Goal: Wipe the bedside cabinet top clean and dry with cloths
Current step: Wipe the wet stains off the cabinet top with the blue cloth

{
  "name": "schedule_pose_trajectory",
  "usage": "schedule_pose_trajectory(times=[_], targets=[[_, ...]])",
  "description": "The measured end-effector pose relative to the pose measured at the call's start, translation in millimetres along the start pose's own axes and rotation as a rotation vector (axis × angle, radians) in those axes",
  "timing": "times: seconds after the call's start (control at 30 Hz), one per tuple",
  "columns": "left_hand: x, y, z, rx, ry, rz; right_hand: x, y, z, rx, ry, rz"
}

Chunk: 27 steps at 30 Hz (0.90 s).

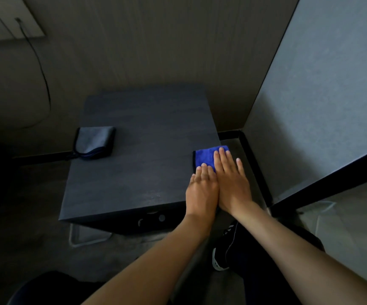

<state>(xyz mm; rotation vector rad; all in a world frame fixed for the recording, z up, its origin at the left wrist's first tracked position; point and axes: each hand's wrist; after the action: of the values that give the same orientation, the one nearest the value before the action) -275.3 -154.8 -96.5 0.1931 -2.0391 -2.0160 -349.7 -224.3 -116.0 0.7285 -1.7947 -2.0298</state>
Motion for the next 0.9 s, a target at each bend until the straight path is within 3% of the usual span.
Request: schedule_pose_trajectory(times=[0.5, 0.9], targets=[[4, 33, 32, -0.092, 0.022, -0.114, -14, -9, 35, 0.018, 0.052, 0.127], [-87, 51, 52, -0.104, 0.195, -0.253, -125, -15, 20, -0.038, 0.148, 0.046]])
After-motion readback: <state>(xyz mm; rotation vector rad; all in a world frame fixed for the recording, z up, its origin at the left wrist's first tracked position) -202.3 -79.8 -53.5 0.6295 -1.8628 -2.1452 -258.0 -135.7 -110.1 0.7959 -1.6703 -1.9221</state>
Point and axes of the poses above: each hand's wrist, its own z-axis away from the middle knuckle, its own y-axis out of the back of the hand, x = y × z, and after that the axes turned 7 degrees about -z, right-handed
